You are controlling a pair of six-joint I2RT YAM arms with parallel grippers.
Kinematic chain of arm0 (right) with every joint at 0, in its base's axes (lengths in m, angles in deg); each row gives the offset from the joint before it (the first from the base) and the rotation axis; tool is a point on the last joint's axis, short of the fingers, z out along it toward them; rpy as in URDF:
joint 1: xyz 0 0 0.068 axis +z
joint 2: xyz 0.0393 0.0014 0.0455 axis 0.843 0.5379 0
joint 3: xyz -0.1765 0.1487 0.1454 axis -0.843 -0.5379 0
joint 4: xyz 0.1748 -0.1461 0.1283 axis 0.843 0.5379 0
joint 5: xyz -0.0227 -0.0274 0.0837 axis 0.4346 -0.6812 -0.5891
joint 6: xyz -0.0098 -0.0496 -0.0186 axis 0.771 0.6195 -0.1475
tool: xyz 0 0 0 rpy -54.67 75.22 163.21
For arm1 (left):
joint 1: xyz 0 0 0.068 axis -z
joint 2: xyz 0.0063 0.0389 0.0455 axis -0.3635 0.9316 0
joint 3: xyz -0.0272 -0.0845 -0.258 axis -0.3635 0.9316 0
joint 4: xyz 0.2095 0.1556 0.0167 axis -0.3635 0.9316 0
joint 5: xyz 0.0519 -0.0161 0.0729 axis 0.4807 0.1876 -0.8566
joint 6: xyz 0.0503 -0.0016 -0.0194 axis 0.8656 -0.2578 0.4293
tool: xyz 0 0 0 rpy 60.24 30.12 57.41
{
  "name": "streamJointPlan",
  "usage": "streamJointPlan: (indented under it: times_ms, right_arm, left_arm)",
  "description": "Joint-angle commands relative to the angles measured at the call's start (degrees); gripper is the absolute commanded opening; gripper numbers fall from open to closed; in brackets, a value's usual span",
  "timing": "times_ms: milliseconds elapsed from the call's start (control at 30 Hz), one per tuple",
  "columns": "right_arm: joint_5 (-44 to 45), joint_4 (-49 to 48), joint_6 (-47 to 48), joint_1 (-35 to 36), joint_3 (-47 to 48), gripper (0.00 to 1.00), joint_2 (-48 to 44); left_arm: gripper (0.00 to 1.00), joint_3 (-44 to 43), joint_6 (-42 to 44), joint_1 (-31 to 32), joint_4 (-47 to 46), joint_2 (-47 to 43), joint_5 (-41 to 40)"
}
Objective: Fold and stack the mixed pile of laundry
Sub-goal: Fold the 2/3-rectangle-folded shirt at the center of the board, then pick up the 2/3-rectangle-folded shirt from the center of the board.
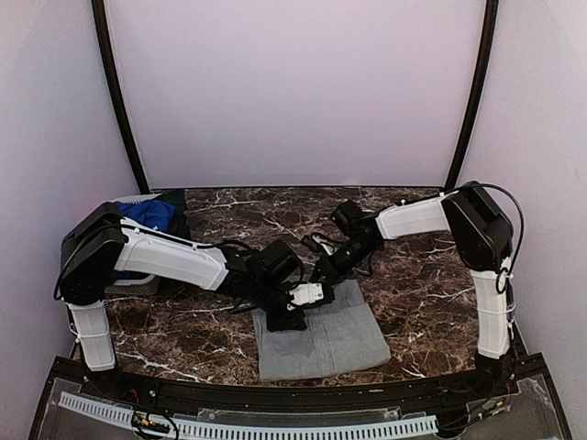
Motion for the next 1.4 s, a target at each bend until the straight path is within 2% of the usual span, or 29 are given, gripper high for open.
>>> streamJointPlan:
  times_ms: [0, 100, 167, 300, 533, 900, 1067, 1233, 1367]
  right_arm:
    - [2.82, 2.32, 0.29, 0.54, 0.92, 0.21, -5.38]
    - [3.59, 3.41, 0.04, -0.23, 2.16, 0.23, -8.62]
    - [3.40, 4.12, -0.54, -1.27, 2.72, 0.23, -10.18]
    - [1.58, 6.01, -0.21, -2.16, 3.34, 0.18, -11.05]
    - [-2.00, 4.09, -1.11, -2.16, 0.86, 0.05, -8.09]
    - [-5.19, 3.91, -1.61, -2.13, 8.34, 0.00, 0.91]
    - [-5.88, 4.74, -1.17, -1.59, 9.33, 0.00, 2.34]
    - [-5.77, 4.84, -1.04, -1.48, 7.43, 0.00, 1.32]
    - [-5.80, 4.81, -1.17, -1.41, 5.15, 0.00, -1.27]
  left_arm:
    - [0.33, 0.77, -6.06, 1.29, 8.75, -6.76, 3.21]
    - [0.39, 0.63, -4.76, 1.13, 10.28, -11.42, 1.39]
    - [0.47, 0.01, -3.77, 0.89, 10.59, -13.42, 2.19]
    - [0.52, -4.76, -3.69, 0.84, 14.65, -12.01, 6.43]
    - [0.53, -5.77, -7.07, 0.95, 11.92, -7.38, 12.87]
    - [0.52, -9.26, -9.13, 1.19, 9.27, 2.39, 13.52]
    - [0.47, -9.72, -7.77, 2.23, 9.98, 5.30, 13.82]
    - [0.23, -9.15, -5.18, 3.40, 10.58, 5.68, 14.98]
    - [0.12, -7.88, -3.02, 5.05, 10.41, 4.34, 14.27]
